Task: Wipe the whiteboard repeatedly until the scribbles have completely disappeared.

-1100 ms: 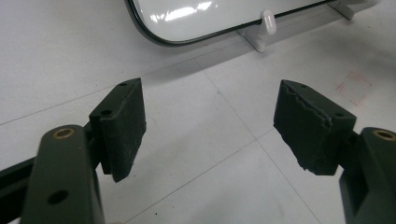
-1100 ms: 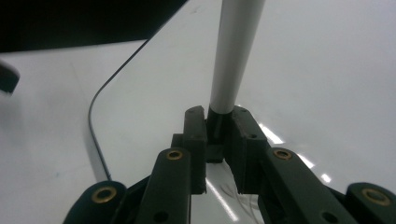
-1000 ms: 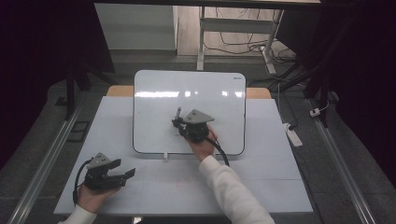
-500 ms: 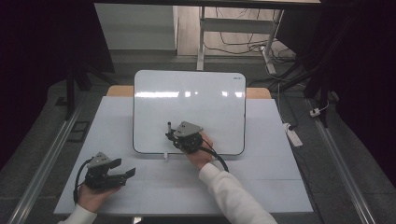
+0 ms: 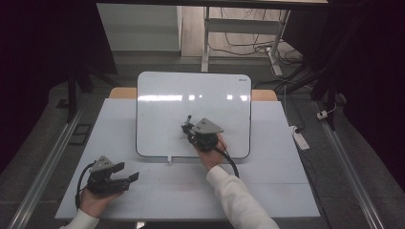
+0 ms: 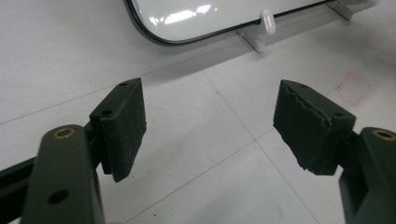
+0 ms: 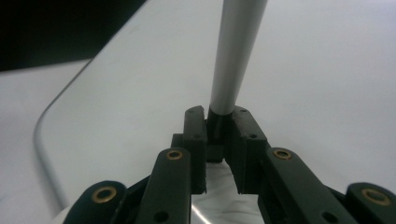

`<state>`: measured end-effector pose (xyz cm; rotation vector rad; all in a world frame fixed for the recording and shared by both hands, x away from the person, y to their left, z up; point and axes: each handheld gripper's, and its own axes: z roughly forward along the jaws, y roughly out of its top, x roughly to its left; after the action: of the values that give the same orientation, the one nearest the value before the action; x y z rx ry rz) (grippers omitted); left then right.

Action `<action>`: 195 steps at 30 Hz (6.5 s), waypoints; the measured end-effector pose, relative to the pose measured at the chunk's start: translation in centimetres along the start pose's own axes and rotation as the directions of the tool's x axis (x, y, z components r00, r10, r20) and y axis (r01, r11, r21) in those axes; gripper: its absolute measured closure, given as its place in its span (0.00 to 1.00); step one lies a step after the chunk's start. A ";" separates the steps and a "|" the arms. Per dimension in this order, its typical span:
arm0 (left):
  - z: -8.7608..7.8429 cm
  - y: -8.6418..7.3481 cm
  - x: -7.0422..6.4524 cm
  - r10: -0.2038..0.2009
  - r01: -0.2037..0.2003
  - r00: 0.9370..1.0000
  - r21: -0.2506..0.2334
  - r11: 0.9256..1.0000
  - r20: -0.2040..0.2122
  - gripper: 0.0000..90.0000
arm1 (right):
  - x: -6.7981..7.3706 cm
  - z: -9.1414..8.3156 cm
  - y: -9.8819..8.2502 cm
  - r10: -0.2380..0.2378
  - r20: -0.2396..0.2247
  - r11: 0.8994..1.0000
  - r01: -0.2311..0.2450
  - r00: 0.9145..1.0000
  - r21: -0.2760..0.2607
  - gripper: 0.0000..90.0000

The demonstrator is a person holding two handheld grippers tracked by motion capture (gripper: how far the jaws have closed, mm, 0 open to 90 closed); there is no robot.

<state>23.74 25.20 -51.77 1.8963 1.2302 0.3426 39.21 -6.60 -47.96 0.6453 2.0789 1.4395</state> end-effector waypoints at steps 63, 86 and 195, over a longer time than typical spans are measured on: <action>0.1 0.2 0.1 -0.002 0.002 1.000 0.000 1.000 0.000 0.29 | -0.3 -2.0 -1.3 -0.042 0.005 0.999 0.042 0.999 0.033 0.86; 0.1 0.2 0.1 -0.005 0.005 1.000 -0.001 1.000 -0.002 0.29 | -1.1 -3.3 -2.0 -0.014 0.038 0.999 0.012 0.999 0.035 0.87; 0.2 0.4 0.3 -0.009 0.009 1.000 -0.012 1.000 -0.003 0.29 | -2.3 -4.5 -2.5 0.003 0.112 1.000 -0.002 0.994 -0.011 0.87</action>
<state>24.25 25.28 -51.61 1.8804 1.2359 0.3478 37.78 -12.04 -48.68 0.7078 1.9834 1.3823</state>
